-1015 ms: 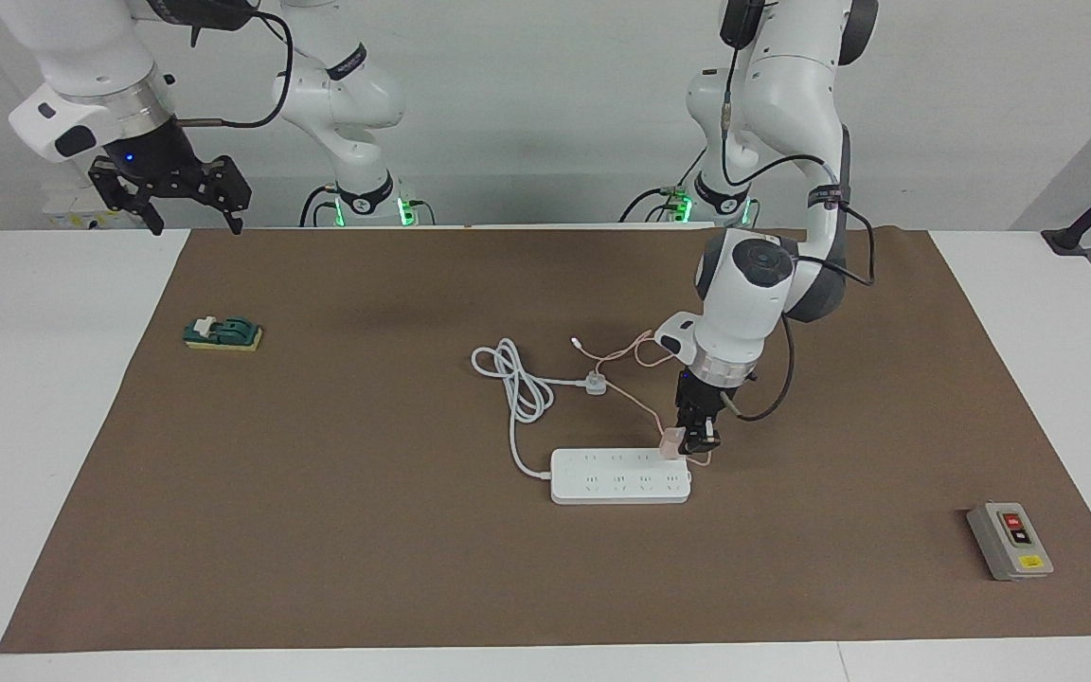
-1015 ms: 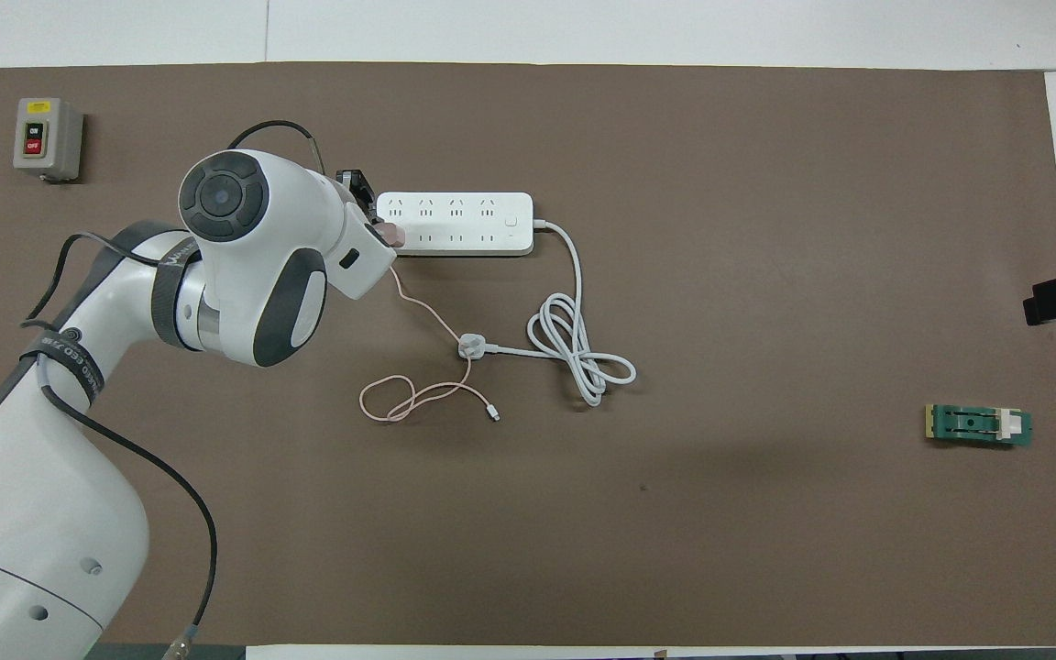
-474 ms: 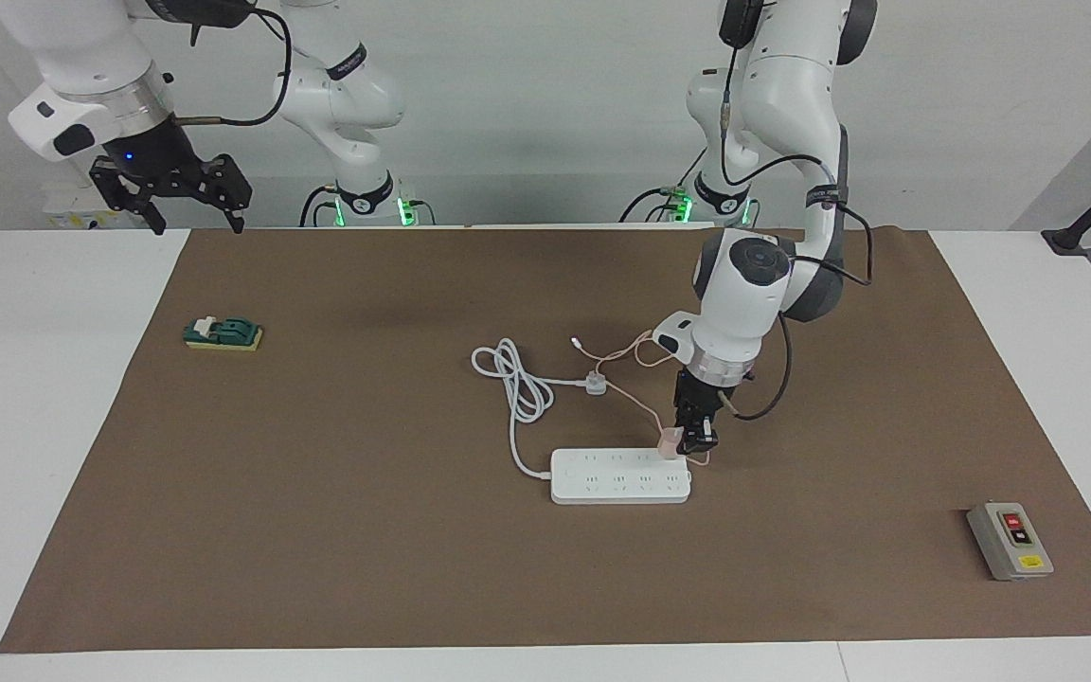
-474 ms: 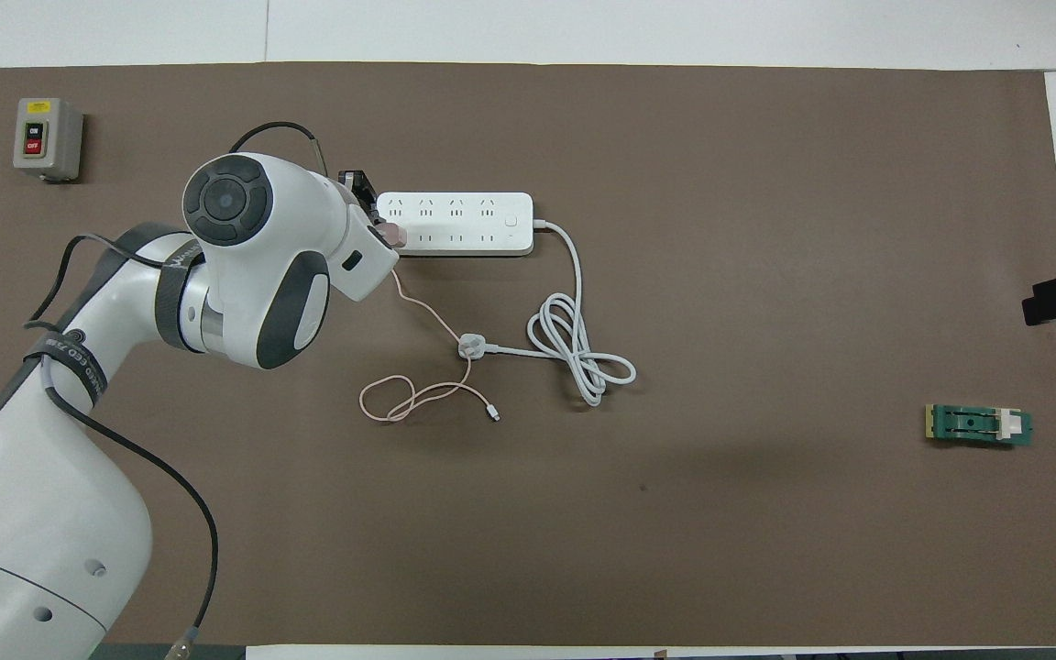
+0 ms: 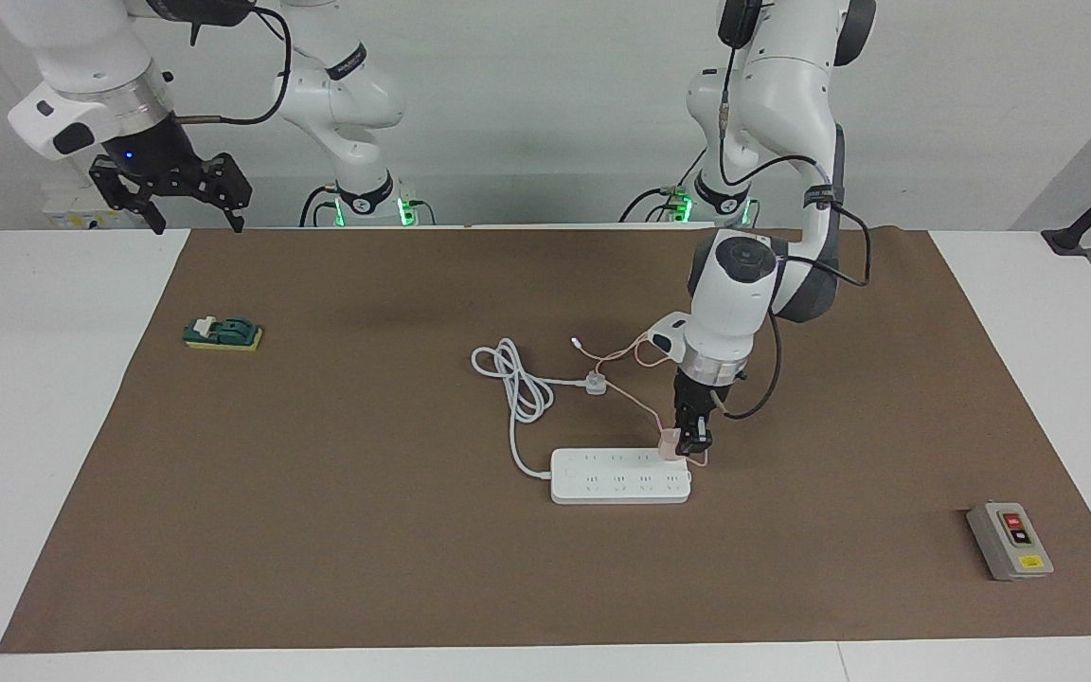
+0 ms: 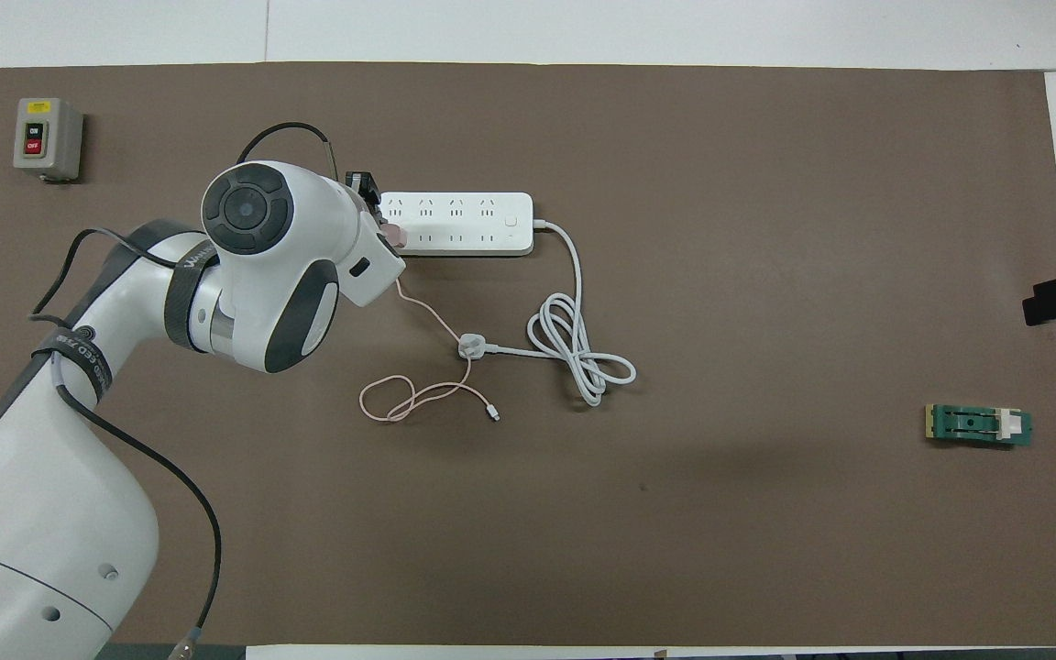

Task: Plug charger into power strip
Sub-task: 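Push the charger prongs into the power strip socket with the left gripper, then open the left gripper and withdraw it from the plugged charger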

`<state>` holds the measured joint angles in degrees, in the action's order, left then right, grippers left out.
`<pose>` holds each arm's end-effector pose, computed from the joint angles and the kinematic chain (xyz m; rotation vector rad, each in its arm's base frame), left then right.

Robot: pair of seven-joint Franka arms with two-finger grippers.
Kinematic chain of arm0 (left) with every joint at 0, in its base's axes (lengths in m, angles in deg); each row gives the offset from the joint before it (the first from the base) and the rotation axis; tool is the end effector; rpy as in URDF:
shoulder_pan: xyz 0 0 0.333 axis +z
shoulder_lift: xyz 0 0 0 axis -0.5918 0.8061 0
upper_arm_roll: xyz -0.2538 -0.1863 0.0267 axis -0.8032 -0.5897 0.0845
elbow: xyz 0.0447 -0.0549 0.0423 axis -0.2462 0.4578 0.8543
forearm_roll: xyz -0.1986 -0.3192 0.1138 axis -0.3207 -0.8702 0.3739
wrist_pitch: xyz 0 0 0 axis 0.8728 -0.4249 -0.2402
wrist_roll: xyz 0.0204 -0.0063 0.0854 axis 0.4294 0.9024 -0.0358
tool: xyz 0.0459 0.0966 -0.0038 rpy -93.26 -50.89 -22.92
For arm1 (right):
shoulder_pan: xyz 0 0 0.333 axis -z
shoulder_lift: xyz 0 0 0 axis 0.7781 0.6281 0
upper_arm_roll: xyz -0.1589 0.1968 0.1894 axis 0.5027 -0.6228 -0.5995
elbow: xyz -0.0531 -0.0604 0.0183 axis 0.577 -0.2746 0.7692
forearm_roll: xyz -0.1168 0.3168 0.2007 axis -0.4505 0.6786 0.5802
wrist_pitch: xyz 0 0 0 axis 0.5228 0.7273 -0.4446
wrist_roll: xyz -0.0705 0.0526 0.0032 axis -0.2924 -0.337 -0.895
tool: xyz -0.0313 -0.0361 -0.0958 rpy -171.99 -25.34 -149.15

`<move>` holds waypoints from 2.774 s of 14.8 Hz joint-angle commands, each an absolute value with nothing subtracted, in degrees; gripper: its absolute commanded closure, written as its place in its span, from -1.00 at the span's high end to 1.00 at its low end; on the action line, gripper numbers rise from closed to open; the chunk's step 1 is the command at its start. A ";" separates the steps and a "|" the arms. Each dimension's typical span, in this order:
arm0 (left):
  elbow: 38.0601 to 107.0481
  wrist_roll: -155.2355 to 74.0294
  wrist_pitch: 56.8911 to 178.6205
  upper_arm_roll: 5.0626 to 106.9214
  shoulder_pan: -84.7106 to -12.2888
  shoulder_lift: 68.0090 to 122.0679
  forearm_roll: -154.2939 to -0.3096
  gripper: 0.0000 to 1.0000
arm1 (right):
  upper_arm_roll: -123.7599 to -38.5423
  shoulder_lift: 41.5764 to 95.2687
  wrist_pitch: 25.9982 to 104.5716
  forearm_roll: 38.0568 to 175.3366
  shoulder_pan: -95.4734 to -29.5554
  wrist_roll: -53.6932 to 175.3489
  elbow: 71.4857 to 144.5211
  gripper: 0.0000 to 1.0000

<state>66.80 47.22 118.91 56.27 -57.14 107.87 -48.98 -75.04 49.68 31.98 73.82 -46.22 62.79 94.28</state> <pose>0.6125 -0.2644 0.3490 -1.9797 2.2679 -0.3066 0.5231 -0.0388 0.6502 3.1030 0.0582 -0.0686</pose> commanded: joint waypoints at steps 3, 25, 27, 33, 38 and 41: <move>62.86 46.21 111.49 57.35 -58.08 111.16 -47.59 -1.00 | -75.09 48.25 32.15 75.32 -45.20 63.03 95.66 1.00; 51.69 46.21 103.39 57.26 -58.34 119.69 -52.08 -1.00 | -75.01 48.25 32.33 75.32 -45.20 63.03 95.66 1.00; 51.07 46.21 103.12 57.26 -58.17 119.35 -51.99 -0.23 | -75.01 48.25 32.33 75.32 -45.20 62.94 95.66 1.00; 50.28 45.60 100.33 57.61 -56.50 114.61 -60.49 1.00 | -75.01 48.34 32.41 75.23 -45.20 62.94 95.66 1.00; 50.10 22.07 87.33 57.96 -55.71 106.00 -62.45 1.00 | -75.09 48.25 32.50 75.23 -45.29 63.03 95.66 1.00; 50.19 15.64 78.10 60.76 -54.74 99.76 -62.27 1.00 | -75.09 48.34 32.41 75.23 -45.29 63.03 95.66 1.00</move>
<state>49.01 19.68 83.44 58.92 -55.92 104.30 -61.84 -74.70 49.51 31.95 73.82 -46.20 62.79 94.32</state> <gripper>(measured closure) 0.000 0.000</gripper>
